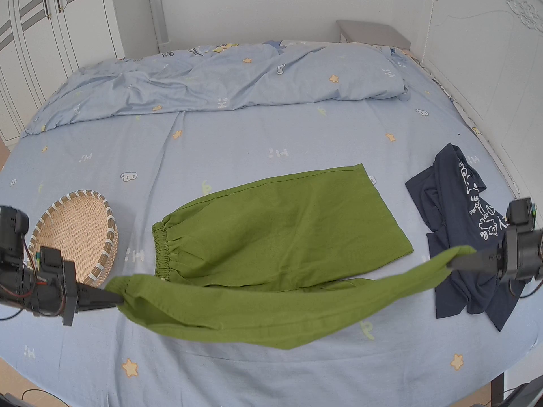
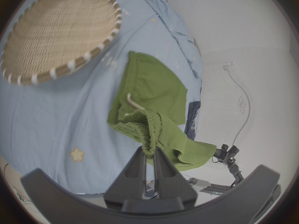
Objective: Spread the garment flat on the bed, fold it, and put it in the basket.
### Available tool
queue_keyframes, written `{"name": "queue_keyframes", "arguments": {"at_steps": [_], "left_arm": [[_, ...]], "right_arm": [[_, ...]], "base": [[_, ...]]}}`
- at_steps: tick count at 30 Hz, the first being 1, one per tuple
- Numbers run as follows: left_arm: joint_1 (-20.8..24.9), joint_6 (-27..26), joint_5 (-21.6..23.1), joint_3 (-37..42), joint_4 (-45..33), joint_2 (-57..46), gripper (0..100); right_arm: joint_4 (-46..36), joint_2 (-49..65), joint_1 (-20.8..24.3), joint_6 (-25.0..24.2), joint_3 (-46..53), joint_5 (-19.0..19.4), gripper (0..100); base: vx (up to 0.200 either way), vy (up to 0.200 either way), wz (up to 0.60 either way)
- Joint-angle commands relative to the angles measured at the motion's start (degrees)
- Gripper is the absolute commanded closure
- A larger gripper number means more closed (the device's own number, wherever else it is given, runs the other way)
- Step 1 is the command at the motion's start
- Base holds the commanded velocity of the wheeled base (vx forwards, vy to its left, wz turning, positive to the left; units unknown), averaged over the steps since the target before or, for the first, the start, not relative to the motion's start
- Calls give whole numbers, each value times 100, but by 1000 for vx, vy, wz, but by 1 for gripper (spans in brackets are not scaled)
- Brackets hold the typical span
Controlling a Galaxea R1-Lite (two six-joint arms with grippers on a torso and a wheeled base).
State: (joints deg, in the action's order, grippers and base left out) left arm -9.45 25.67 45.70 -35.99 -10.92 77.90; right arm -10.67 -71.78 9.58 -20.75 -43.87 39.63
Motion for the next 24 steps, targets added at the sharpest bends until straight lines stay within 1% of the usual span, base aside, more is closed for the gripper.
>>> {"name": "queue_keyframes", "arguments": {"at_steps": [1,4,7,8,10,13,15,16,17,20,24], "left_arm": [[330,562,-9,-1007,-112,410,100],[312,614,0,-1464,-112,832,100],[312,641,0,-1648,-121,999,100],[312,685,0,-1833,-129,1157,100],[303,676,-9,-1965,-156,1307,100],[259,685,-9,-2141,-165,1439,100],[259,685,-9,-2431,-279,1571,100],[250,685,-9,-2448,-288,1579,100],[259,667,-18,-2606,-490,1667,100],[250,614,-18,-2747,-692,1843,100],[206,614,-18,-2844,-709,1940,100]], "right_arm": [[-85,-776,17,-166,-1009,-193,100],[-85,-1172,17,-210,-1466,-219,100],[-76,-1312,26,-219,-1624,-237,100],[-67,-1462,44,-272,-1853,-351,100],[-67,-1629,61,-298,-2037,-448,100],[-67,-1805,61,-298,-2248,-483,100],[-76,-1954,61,-333,-2477,-483,100],[-76,-1963,61,-333,-2494,-483,100],[-76,-2068,61,-333,-2644,-483,100],[-76,-2270,61,-333,-2908,-491,100],[-50,-2517,35,-333,-3242,-500,100]], "base": [[0,0,0],[0,0,0],[0,0,0],[0,0,0],[0,0,0],[0,0,0],[0,0,0],[0,0,0],[0,0,0],[0,0,0],[0,0,0]]}}
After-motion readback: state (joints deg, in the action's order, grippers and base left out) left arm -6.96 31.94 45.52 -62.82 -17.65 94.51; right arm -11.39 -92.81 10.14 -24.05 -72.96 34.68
